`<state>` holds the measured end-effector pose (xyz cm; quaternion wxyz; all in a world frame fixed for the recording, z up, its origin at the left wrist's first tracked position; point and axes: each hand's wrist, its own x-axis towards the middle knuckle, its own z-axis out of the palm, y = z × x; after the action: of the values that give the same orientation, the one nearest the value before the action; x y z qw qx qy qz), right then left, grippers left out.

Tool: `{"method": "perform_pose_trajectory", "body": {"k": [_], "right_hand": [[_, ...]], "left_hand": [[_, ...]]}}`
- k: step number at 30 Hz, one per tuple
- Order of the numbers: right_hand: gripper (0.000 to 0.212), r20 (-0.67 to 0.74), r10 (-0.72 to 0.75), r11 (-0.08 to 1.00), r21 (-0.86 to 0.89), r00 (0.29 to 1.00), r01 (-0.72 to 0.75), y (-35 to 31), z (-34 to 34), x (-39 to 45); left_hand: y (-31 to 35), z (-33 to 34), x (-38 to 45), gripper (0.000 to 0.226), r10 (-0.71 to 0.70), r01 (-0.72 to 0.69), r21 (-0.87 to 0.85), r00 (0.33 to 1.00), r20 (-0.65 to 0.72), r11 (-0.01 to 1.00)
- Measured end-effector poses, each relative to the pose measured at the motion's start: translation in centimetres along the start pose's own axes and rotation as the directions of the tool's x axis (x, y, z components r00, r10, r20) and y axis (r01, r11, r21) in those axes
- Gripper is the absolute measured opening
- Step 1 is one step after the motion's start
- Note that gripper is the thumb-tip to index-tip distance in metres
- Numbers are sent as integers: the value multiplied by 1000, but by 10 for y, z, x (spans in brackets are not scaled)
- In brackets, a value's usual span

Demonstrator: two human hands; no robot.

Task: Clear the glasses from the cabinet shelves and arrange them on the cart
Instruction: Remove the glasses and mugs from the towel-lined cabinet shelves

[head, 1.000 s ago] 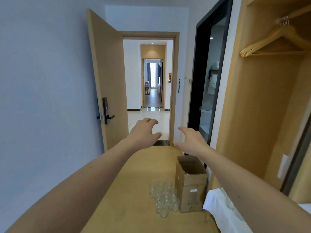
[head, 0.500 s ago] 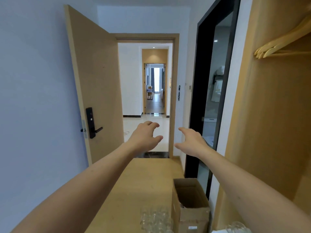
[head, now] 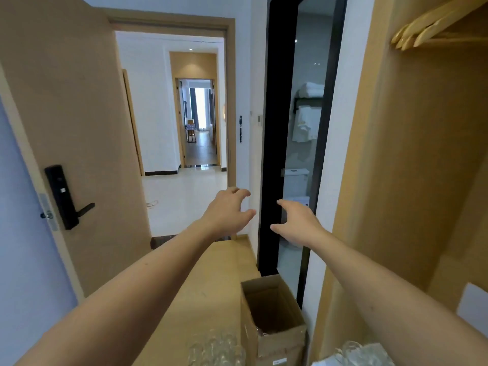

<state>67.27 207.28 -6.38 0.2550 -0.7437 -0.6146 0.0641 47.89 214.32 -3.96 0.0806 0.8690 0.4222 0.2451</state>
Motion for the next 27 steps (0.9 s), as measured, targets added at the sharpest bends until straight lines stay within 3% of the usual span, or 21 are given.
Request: {"method": "perform_pose_trajectory", "body": {"k": [8, 15, 27], "right_hand": [[81, -106, 273, 961, -6, 956, -276, 51, 8, 66], [78, -174, 514, 853, -1, 840, -522, 98, 17, 70], [75, -233, 824, 543, 65, 516, -837, 157, 16, -49]], "left_hand": [[-6, 65, 115, 60, 230, -221, -77, 964, 133, 972], [4, 133, 181, 59, 414, -385, -165, 883, 221, 908], [97, 243, 147, 59, 689, -548, -417, 576, 441, 725]]}}
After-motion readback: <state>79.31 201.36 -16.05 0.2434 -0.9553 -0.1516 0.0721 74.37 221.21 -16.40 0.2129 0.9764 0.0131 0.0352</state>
